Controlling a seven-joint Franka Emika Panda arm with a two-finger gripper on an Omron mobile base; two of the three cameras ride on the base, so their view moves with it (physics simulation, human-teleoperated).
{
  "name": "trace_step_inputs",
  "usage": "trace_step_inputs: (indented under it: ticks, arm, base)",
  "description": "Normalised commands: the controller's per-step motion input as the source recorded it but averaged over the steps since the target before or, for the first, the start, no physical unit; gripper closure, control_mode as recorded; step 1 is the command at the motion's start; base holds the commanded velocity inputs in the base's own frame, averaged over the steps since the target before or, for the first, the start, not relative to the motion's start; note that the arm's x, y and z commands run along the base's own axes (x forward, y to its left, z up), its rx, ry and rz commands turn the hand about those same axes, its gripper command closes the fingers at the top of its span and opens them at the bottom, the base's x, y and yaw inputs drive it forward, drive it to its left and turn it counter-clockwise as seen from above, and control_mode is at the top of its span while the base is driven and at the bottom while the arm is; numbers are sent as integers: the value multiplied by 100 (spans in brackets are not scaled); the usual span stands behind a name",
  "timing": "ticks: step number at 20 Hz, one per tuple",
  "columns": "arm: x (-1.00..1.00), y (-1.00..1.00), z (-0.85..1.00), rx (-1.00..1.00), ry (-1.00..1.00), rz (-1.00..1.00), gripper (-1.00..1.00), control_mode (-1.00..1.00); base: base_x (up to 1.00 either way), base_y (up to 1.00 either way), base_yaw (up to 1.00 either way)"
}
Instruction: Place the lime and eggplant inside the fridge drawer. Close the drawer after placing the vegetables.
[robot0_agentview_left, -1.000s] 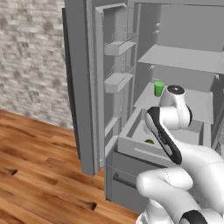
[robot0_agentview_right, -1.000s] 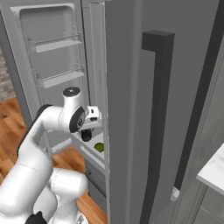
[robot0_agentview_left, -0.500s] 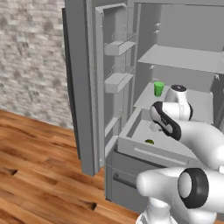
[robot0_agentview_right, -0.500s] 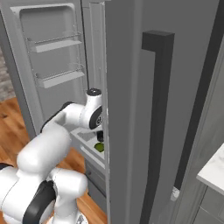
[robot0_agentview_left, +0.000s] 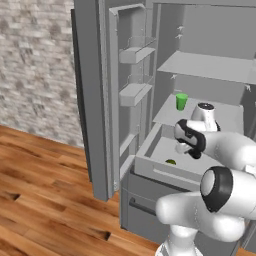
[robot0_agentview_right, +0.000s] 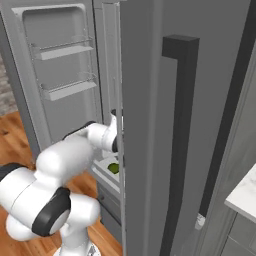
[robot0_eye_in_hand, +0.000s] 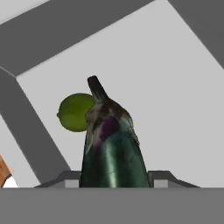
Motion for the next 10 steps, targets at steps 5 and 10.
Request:
trace_step_inputs:
  ticks: [5,10]
  arm:
    - [16,-4,-48,0,8,1,100,-100]
    - [21,-7,-32,0,7,1,100,-100]
  base:
    - [0,0,0]
    - [0,0,0]
